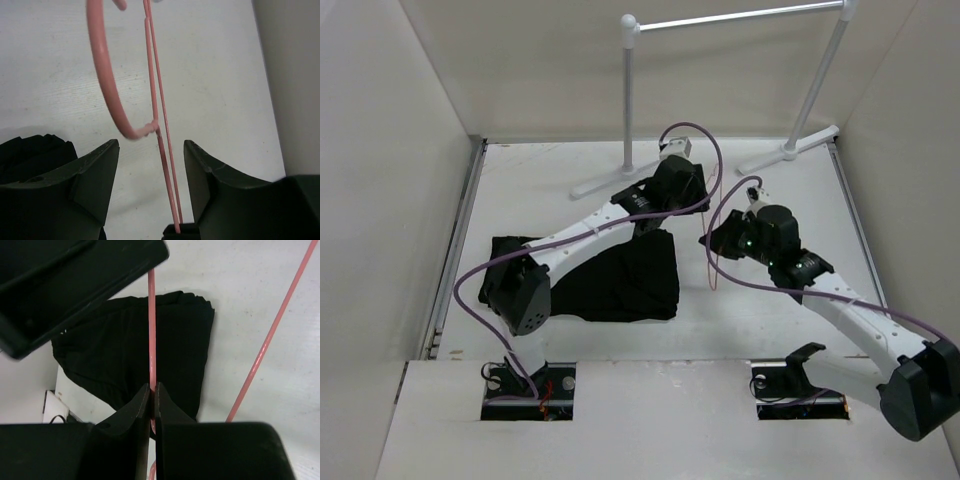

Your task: Place the trousers on the hanger

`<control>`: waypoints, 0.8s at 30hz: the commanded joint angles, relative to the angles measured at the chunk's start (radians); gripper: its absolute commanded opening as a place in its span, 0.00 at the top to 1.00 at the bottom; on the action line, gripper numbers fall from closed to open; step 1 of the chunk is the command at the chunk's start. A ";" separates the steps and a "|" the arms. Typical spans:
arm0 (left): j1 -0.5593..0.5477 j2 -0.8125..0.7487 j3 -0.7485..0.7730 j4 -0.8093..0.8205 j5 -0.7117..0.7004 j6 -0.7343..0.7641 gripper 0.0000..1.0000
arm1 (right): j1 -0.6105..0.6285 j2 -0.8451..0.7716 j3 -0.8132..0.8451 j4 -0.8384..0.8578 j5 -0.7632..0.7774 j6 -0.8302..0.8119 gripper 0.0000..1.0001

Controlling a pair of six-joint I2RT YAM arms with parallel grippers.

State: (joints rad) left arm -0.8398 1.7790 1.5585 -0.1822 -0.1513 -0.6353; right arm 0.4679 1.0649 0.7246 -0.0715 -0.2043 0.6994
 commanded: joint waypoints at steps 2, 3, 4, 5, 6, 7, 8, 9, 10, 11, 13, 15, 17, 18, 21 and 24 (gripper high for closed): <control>-0.023 0.017 0.080 0.070 -0.099 0.016 0.53 | 0.019 -0.055 -0.024 0.021 0.055 0.015 0.97; -0.025 0.028 0.089 0.066 -0.097 0.016 0.56 | 0.022 -0.063 -0.028 0.019 0.055 0.017 0.97; -0.029 0.043 0.100 0.061 -0.091 0.016 0.62 | 0.024 -0.071 -0.033 0.016 0.059 0.017 0.97; -0.034 0.048 0.103 0.058 -0.088 0.014 0.65 | 0.024 -0.078 -0.037 0.015 0.062 0.017 0.97; -0.038 0.053 0.104 0.058 -0.087 0.014 0.70 | 0.024 -0.083 -0.040 0.012 0.063 0.017 0.97; -0.043 0.054 0.104 0.058 -0.085 0.014 0.75 | 0.024 -0.089 -0.042 0.009 0.065 0.014 0.97; -0.044 0.054 0.101 0.058 -0.091 0.011 0.79 | 0.024 -0.092 -0.044 0.003 0.066 0.011 0.96; -0.046 0.053 0.097 0.058 -0.094 0.009 0.84 | 0.024 -0.095 -0.045 -0.004 0.066 0.008 0.96; -0.046 0.051 0.095 0.061 -0.097 0.009 0.87 | 0.024 -0.100 -0.048 -0.008 0.066 0.006 0.96; -0.046 0.050 0.089 0.069 -0.099 0.005 0.88 | 0.024 -0.103 -0.051 -0.013 0.066 0.006 0.96; -0.046 0.051 0.075 0.090 -0.090 -0.010 0.88 | 0.024 -0.114 -0.060 -0.016 0.066 0.005 0.96; -0.054 0.053 0.057 0.121 -0.074 -0.029 0.80 | 0.024 -0.118 -0.068 -0.016 0.059 0.006 0.96; -0.070 0.057 0.045 0.141 -0.079 -0.038 0.71 | 0.031 -0.121 -0.070 -0.016 0.055 0.009 0.96; -0.078 0.060 0.041 0.147 -0.080 -0.040 0.70 | 0.037 -0.123 -0.071 -0.016 0.057 0.009 0.96; -0.086 0.071 0.038 0.148 -0.094 -0.044 0.73 | 0.041 -0.131 -0.071 -0.017 0.056 0.011 0.96; -0.092 0.077 0.038 0.148 -0.097 -0.047 0.80 | 0.042 -0.143 -0.073 -0.019 0.055 0.014 0.96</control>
State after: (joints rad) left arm -0.9173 1.8542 1.6085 -0.0887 -0.2405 -0.6670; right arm 0.4973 0.9569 0.6529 -0.1310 -0.1471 0.7136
